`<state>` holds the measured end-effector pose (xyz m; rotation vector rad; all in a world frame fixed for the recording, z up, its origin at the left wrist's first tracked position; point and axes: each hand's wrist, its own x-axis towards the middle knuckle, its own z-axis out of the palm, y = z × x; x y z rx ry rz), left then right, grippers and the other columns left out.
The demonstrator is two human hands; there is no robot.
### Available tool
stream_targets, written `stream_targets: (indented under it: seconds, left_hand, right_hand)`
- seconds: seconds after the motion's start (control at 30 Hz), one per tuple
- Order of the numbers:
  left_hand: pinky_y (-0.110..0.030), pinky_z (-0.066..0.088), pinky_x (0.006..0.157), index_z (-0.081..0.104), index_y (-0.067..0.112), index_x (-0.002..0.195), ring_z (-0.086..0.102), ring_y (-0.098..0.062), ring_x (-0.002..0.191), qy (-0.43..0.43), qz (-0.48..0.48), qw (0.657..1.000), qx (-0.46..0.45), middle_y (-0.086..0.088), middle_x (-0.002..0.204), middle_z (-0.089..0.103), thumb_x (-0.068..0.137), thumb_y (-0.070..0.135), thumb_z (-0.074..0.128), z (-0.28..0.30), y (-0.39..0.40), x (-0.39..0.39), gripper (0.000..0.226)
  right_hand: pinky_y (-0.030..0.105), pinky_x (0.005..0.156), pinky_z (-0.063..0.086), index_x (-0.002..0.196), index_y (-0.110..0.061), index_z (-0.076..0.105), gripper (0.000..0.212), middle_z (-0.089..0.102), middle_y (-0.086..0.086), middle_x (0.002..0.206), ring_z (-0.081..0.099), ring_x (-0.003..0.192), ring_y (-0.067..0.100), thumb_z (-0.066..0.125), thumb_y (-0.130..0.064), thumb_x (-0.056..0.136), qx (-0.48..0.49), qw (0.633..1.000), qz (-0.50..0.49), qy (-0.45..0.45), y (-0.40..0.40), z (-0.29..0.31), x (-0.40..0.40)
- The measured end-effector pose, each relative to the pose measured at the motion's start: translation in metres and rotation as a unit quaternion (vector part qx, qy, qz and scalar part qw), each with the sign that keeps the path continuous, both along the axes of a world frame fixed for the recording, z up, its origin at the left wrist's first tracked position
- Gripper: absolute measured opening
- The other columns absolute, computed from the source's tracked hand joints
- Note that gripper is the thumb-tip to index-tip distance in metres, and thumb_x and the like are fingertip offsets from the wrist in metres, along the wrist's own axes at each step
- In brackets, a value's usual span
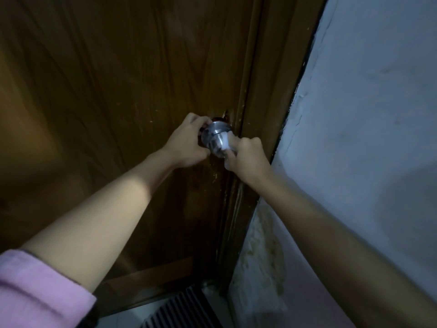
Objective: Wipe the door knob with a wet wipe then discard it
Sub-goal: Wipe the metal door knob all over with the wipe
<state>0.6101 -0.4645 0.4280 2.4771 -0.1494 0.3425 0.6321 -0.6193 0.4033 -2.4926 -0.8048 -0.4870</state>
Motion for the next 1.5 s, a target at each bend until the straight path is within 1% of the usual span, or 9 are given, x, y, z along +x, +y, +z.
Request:
stream_targets:
  seconds: [0.23,0.4,0.5,0.73,0.87,1.03,1.1,1.33,1.5]
  left_hand:
    - [-0.020,0.036,0.092,0.038,0.011,0.134,0.044,-0.019,0.122,0.001,0.002,1.000,-0.008,-0.006,0.135,0.037,0.073,0.005,0.067,-0.001,0.000,0.000,0.069]
    - [-0.022,0.038,0.094,0.039,0.011,0.134,0.045,-0.021,0.121,-0.005,-0.002,1.000,-0.011,-0.007,0.134,0.038,0.072,0.004,0.067,-0.001,0.001,0.001,0.068]
    - [-0.026,0.042,0.096,0.037,0.011,0.135,0.044,-0.022,0.122,0.001,-0.004,1.000,-0.008,-0.007,0.135,0.037,0.073,0.005,0.067,-0.001,0.000,0.000,0.070]
    - [-0.029,0.043,0.098,0.037,0.011,0.135,0.045,-0.023,0.121,0.000,-0.004,1.000,-0.011,-0.007,0.134,0.037,0.072,0.006,0.067,0.000,-0.001,-0.001,0.070]
    - [-0.031,0.044,0.095,0.037,0.010,0.134,0.045,-0.023,0.120,0.000,0.002,1.000,-0.017,-0.008,0.133,0.037,0.071,0.006,0.068,0.002,-0.002,-0.002,0.070]
    - [-0.030,0.041,0.098,0.034,0.011,0.137,0.041,-0.023,0.125,0.016,-0.012,0.999,-0.045,-0.006,0.137,0.035,0.072,0.006,0.068,0.002,0.000,-0.004,0.074]
    - [-0.028,0.037,0.098,0.034,0.014,0.139,0.039,-0.018,0.126,0.038,-0.028,0.996,-0.072,-0.003,0.138,0.035,0.075,0.010,0.069,0.002,0.006,-0.010,0.074]
    - [-0.029,0.047,0.077,0.059,0.015,0.103,0.057,-0.016,0.096,-0.091,0.024,0.967,-0.235,-0.006,0.105,0.058,0.079,0.005,0.062,-0.031,0.002,-0.050,0.026]
    - [-0.024,0.047,0.066,0.061,0.027,0.102,0.059,-0.015,0.087,-0.104,-0.044,0.961,-0.251,-0.005,0.100,0.062,0.073,0.042,0.059,-0.039,-0.010,-0.060,0.032]
  right_hand:
    - [0.043,0.088,0.050,0.130,-0.002,0.043,0.043,0.061,0.024,0.117,0.058,0.104,0.038,0.049,-0.004,0.088,0.013,1.000,0.019,-0.007,0.004,0.000,0.002]
    - [0.028,0.059,0.051,0.109,0.001,0.060,0.027,0.069,0.023,0.083,0.067,0.070,0.033,0.055,0.002,0.082,0.019,0.996,0.010,-0.083,0.001,-0.010,-0.002]
    - [0.037,0.077,0.056,0.111,0.004,0.059,0.035,0.067,0.027,0.107,0.068,0.089,0.036,0.058,0.010,0.076,0.002,0.991,0.071,-0.114,0.000,-0.012,0.004]
    - [0.032,0.087,0.048,0.123,-0.007,0.052,0.036,0.064,0.019,0.109,0.058,0.102,0.028,0.050,-0.004,0.088,0.148,0.978,0.022,0.143,0.004,-0.001,0.004]
    - [0.025,0.066,0.049,0.092,-0.003,0.064,0.014,0.064,0.006,0.078,0.060,0.073,0.014,0.052,-0.003,0.087,0.367,0.874,0.010,0.317,0.008,-0.007,-0.006]
    - [0.028,0.075,0.057,0.108,0.007,0.056,0.021,0.064,0.018,0.105,0.066,0.093,0.023,0.049,0.002,0.089,0.605,0.592,0.036,0.532,0.013,-0.007,-0.017]
    - [0.028,0.073,0.059,0.113,0.008,0.053,0.025,0.064,0.019,0.107,0.066,0.096,0.024,0.048,0.002,0.089,0.619,0.549,0.063,0.558,0.008,-0.007,-0.022]
    - [0.024,0.064,0.057,0.098,-0.009,0.066,0.015,0.071,0.006,0.093,0.070,0.086,0.018,0.056,-0.015,0.089,0.354,0.813,0.103,0.451,-0.014,-0.009,-0.043]
    - [0.049,0.081,0.054,0.095,0.000,0.065,0.028,0.068,0.023,0.097,0.066,0.092,0.032,0.056,-0.026,0.089,0.362,0.863,0.082,0.343,-0.002,-0.006,-0.047]
